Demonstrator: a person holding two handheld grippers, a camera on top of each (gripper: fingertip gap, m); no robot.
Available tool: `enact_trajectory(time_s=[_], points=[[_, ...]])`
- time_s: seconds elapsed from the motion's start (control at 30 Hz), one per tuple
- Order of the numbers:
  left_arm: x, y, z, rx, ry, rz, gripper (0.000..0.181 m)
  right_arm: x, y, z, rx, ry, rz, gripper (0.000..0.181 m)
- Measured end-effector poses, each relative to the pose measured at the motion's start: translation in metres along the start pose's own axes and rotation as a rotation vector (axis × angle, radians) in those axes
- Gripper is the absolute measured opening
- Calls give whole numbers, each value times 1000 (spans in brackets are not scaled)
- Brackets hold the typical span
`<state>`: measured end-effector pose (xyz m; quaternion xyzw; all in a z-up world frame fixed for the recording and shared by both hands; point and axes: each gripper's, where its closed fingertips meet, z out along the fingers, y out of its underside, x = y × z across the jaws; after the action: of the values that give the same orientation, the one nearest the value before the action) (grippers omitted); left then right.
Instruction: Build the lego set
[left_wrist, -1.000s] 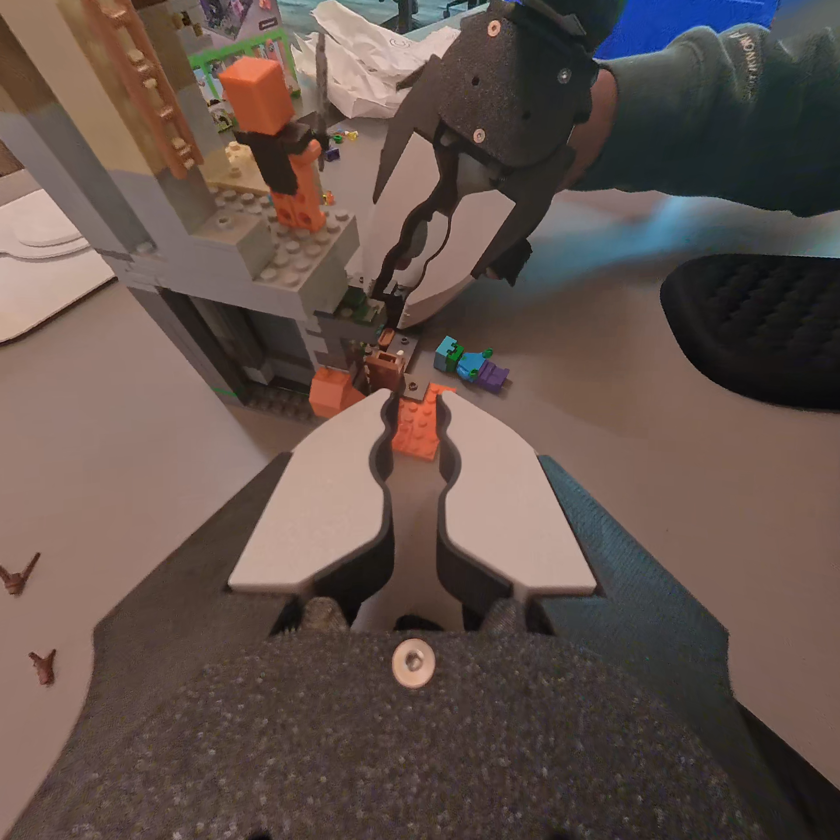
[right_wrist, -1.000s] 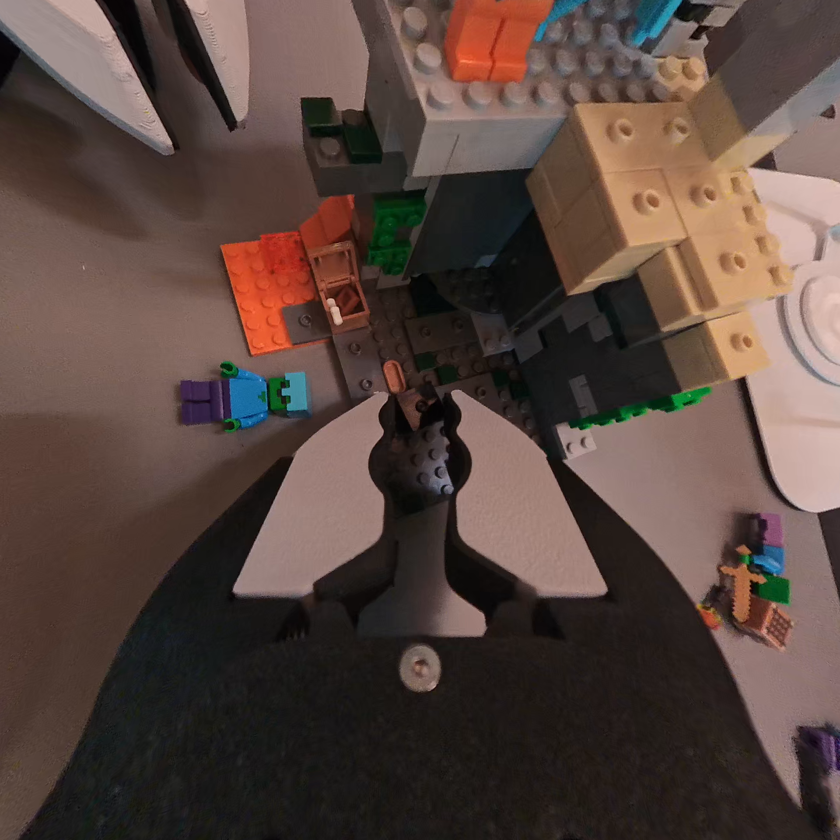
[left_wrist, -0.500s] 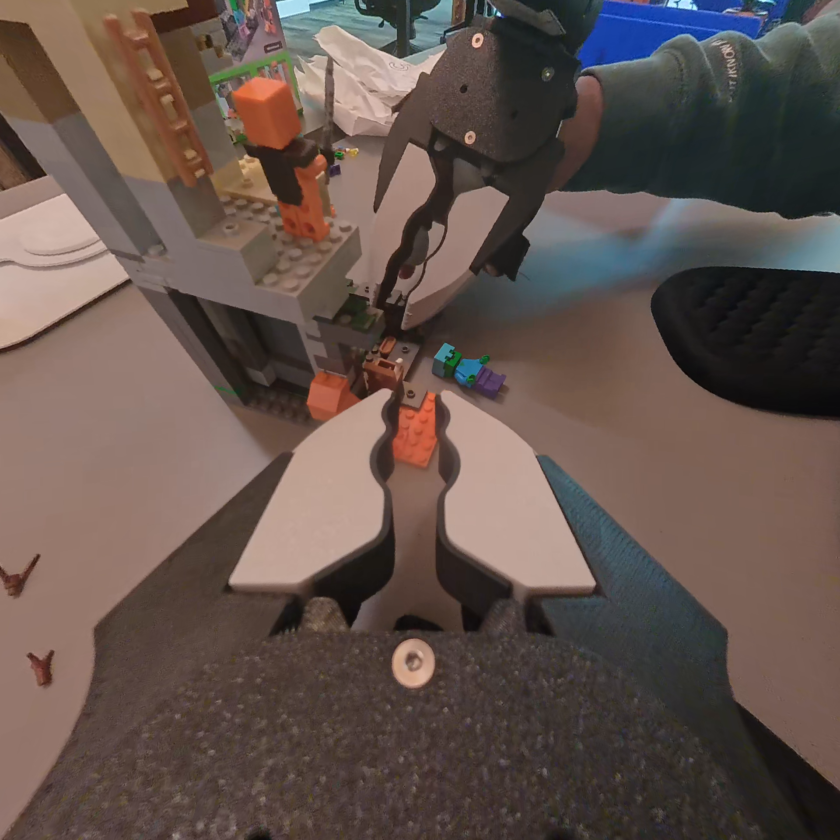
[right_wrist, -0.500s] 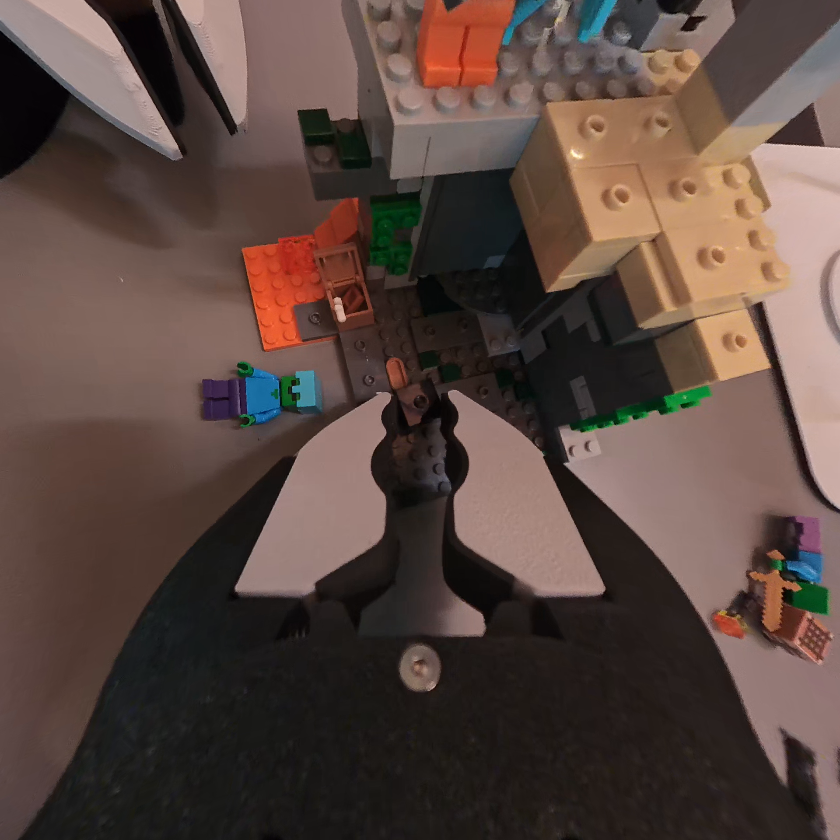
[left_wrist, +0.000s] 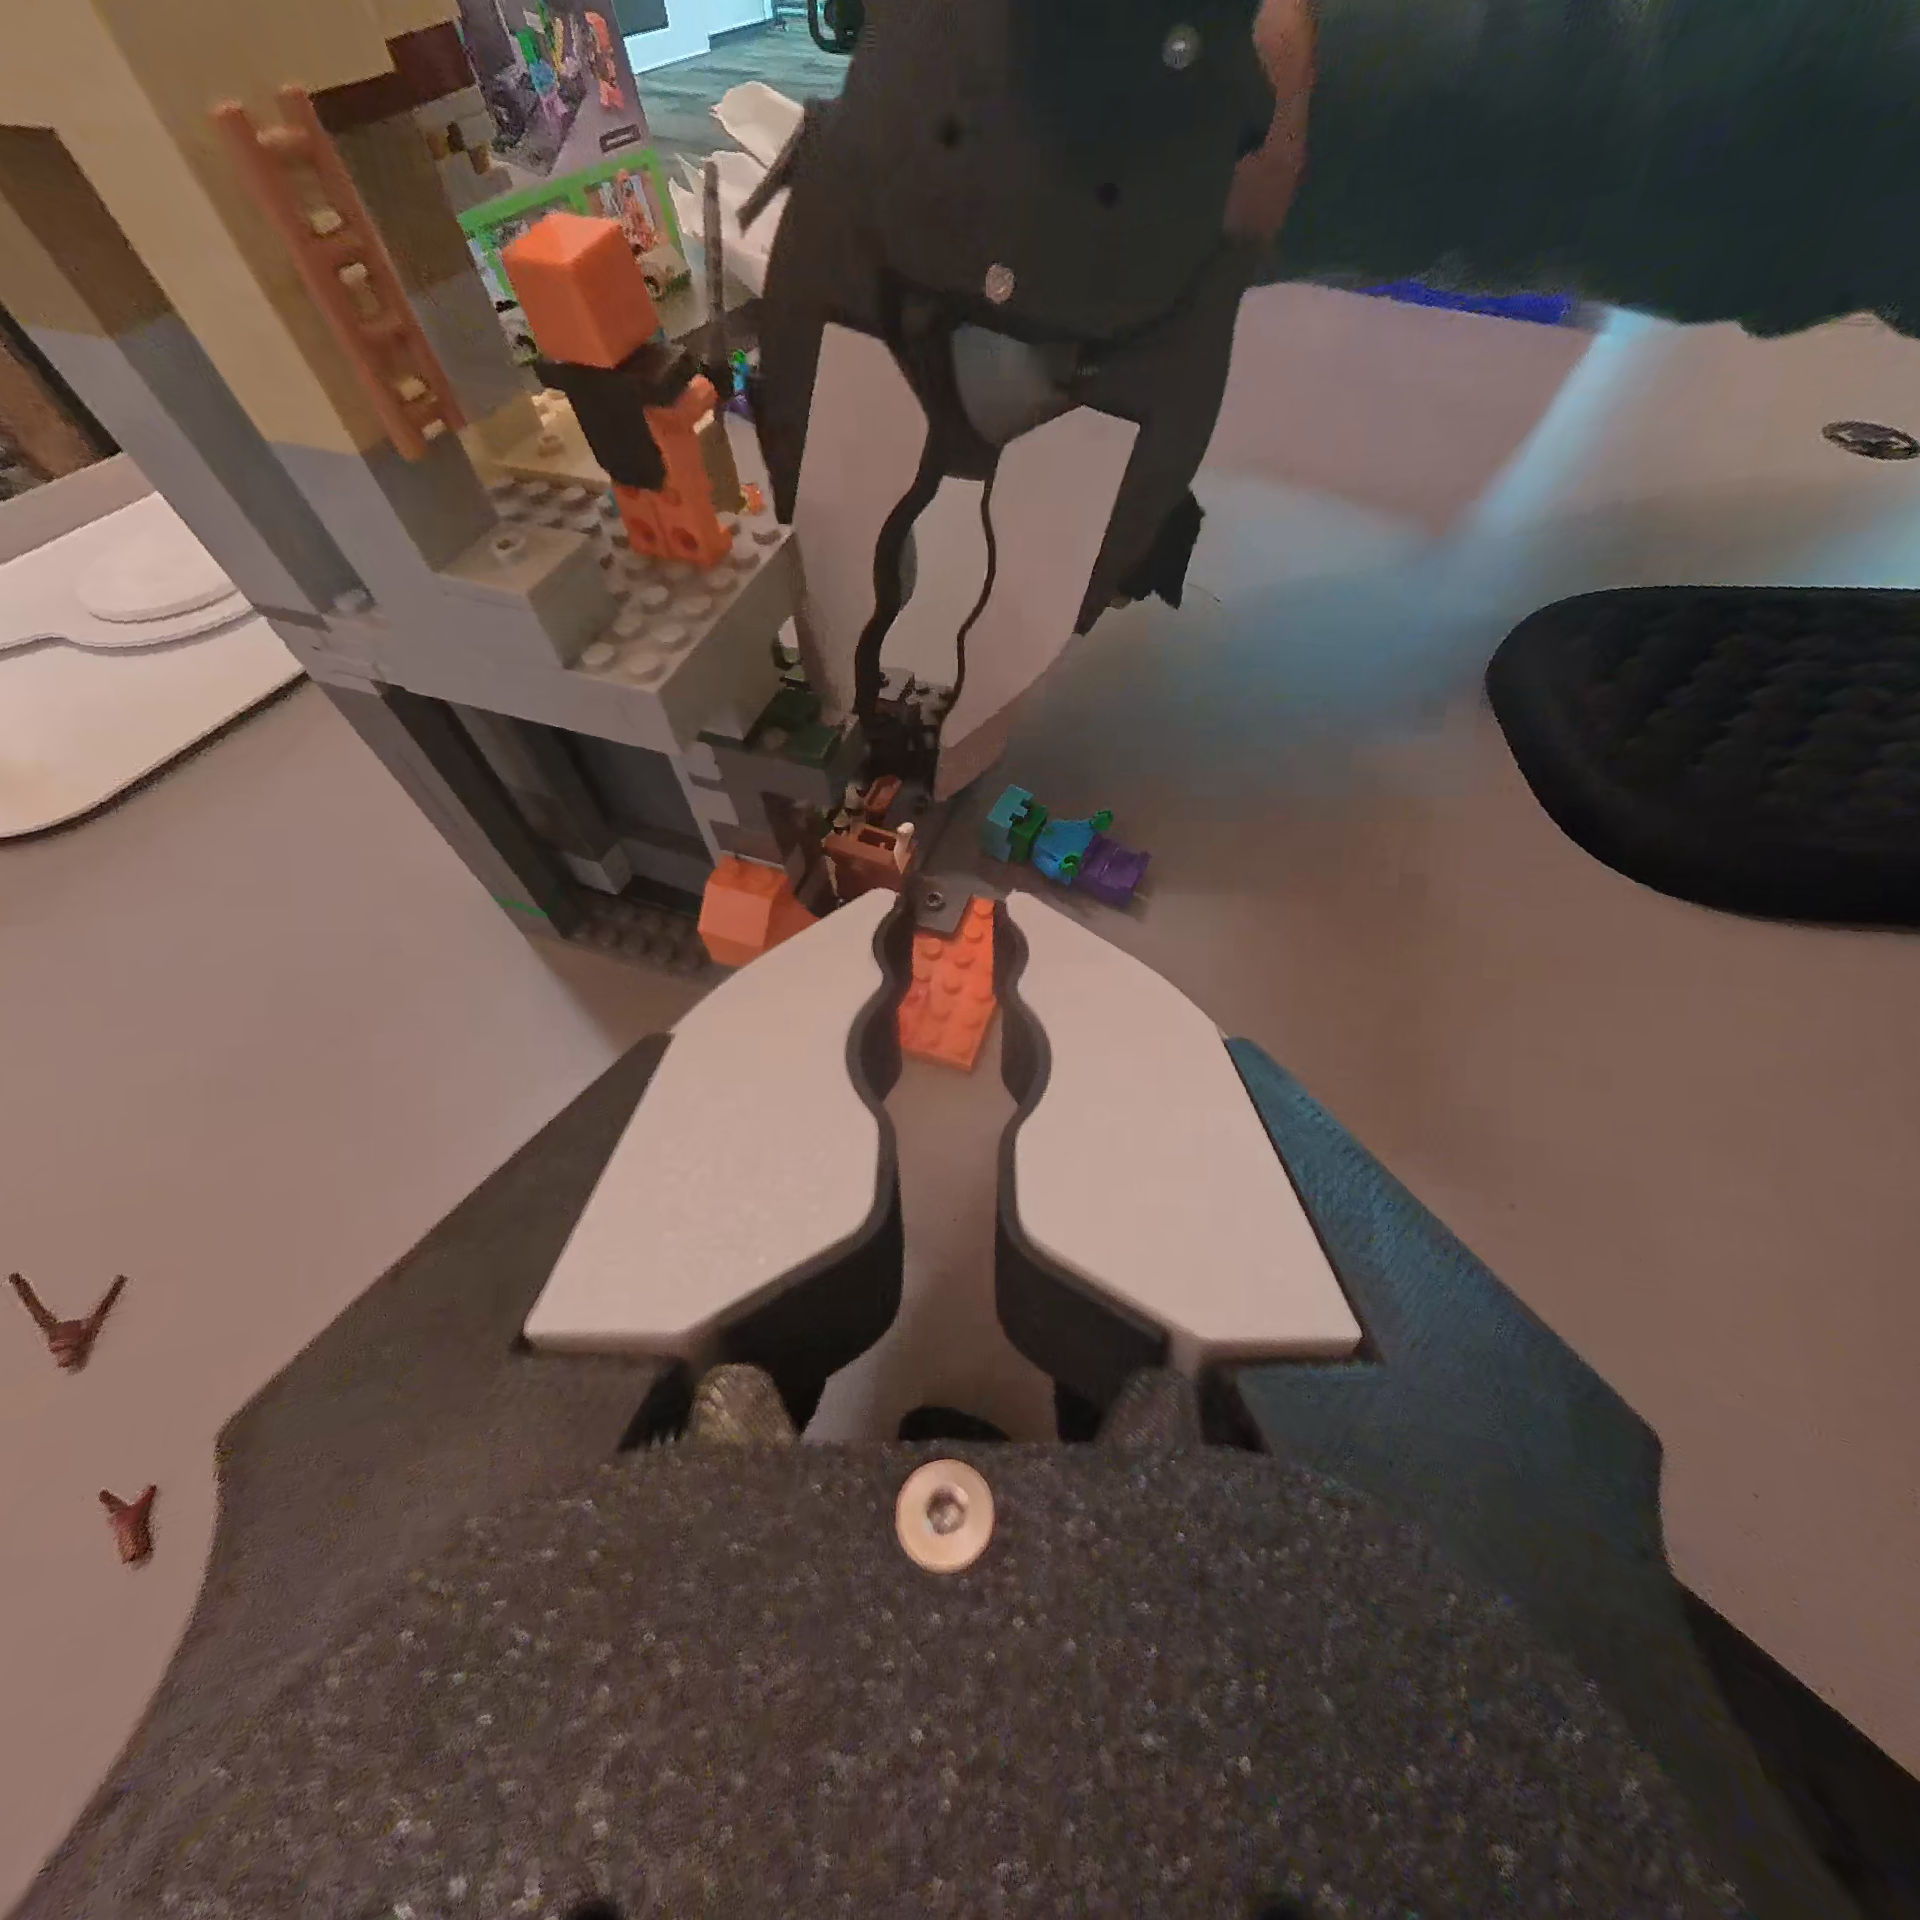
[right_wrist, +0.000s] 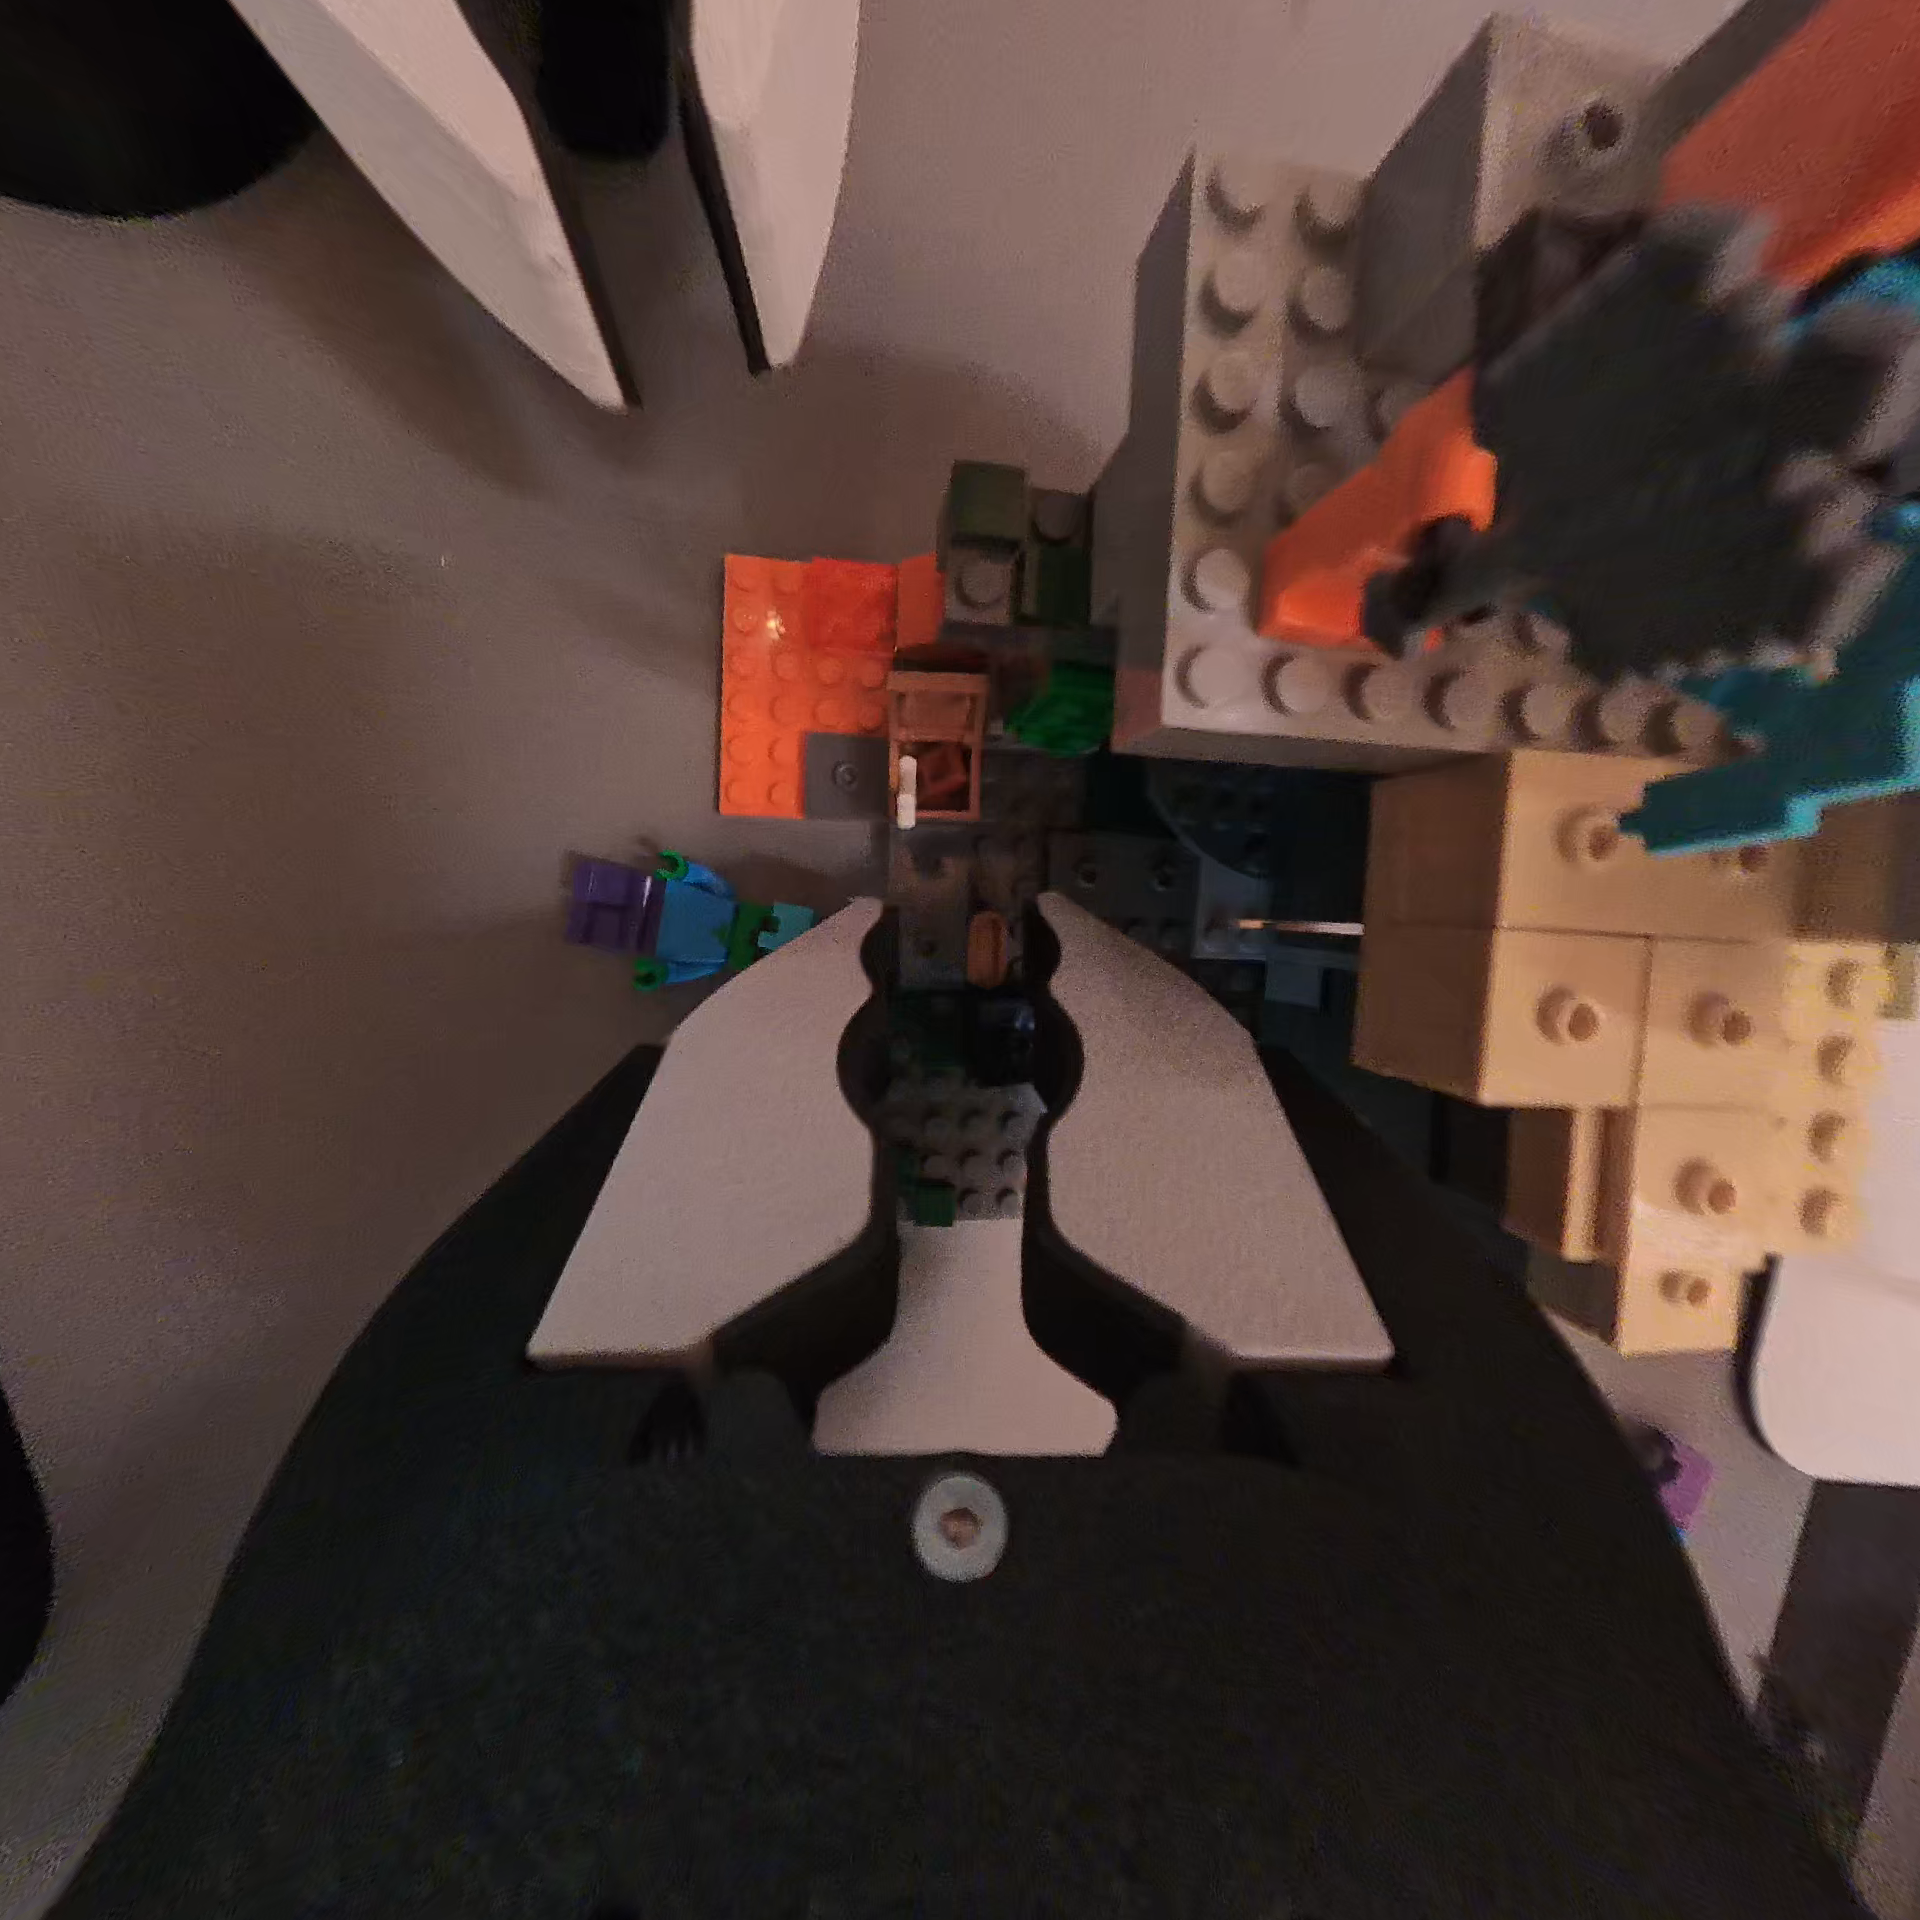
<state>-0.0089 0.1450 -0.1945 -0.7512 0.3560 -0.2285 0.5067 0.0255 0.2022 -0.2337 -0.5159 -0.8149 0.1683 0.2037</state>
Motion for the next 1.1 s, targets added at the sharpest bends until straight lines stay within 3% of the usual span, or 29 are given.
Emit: enact_trajectory(time_s=[0.17,0.43,0.67,0.73,1.1], points=[[1,-1,-1,3,-4,13,14,-3,11,8,-83,-94,7,31],[0,-1,-2,6,0,0,14,-4,14,10,-69,-120,46,24],[-2,-1,-2,7,-3,-4,14,-4,13,8,-18,-27,-8,23],[-2,-1,-2,5,-4,-2,14,-6,5,0,49,-10,-22,0],[-1,-1,-1,-1,-8,13,14,-23,2,-13,70,-19,6,7]])
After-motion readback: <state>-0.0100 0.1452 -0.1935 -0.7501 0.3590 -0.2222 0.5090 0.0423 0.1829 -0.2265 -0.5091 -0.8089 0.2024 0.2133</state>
